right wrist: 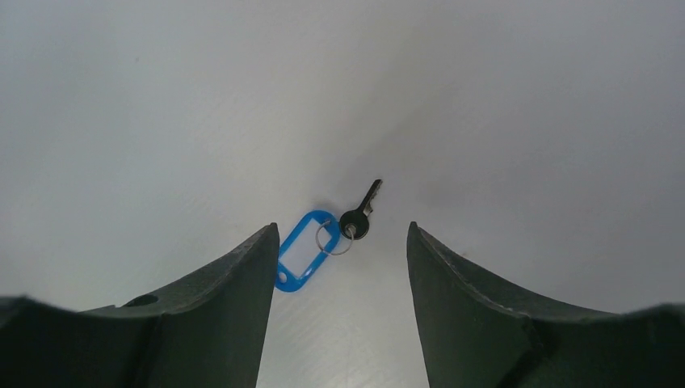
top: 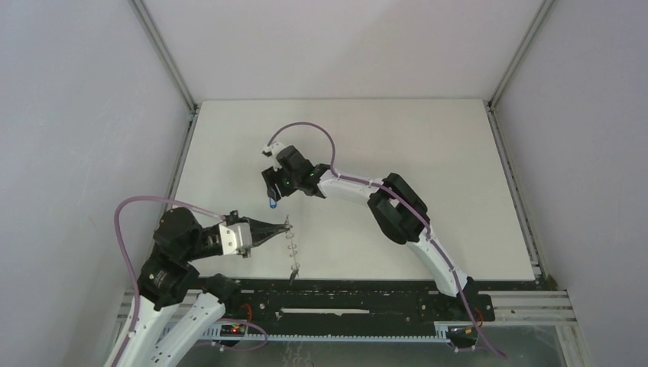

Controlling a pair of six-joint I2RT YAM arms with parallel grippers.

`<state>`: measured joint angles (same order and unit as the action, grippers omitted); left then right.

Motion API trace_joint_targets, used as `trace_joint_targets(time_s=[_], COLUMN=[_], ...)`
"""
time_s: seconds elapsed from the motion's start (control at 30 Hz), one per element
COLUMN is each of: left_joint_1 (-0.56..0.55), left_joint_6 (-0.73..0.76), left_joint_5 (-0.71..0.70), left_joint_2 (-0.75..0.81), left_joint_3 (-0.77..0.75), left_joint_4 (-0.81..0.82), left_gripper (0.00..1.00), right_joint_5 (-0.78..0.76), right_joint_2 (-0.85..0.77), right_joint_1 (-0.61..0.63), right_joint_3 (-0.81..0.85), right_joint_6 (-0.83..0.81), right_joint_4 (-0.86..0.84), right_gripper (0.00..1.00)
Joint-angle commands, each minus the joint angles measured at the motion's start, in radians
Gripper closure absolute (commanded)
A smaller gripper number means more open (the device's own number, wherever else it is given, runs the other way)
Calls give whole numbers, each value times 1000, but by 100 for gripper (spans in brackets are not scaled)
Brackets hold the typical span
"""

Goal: Put the keys on the keyring

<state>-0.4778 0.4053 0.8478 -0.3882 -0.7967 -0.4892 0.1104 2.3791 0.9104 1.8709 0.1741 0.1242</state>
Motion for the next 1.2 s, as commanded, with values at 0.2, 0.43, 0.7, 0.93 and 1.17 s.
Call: trace_joint_targets(time_s=[0.2, 0.43, 0.7, 0.93, 1.17], left_joint_1=[54, 54, 59, 67, 75], left_joint_6=[-36, -63, -116, -55, -92], left_joint_5=[4, 1, 4, 26, 47], left_joint_2=[-32, -52, -120, -177, -260], left_joint_3=[-61, -88, -106, -124, -90], left_joint_4=[44, 38, 104, 47, 134], left_gripper=[100, 100, 100, 100, 100], right_joint_5=[-69, -46, 103, 191, 191], right_joint_2=[114, -45, -490, -817, -1043], right_joint_1=[42, 14, -91, -140, -190], right_joint_3=[143, -70, -575, -865, -1035], right_joint_6=[64, 81, 44, -64, -197], right_joint_4=[154, 25, -291, -260, -139], right_gripper=[58, 100, 100, 100, 95])
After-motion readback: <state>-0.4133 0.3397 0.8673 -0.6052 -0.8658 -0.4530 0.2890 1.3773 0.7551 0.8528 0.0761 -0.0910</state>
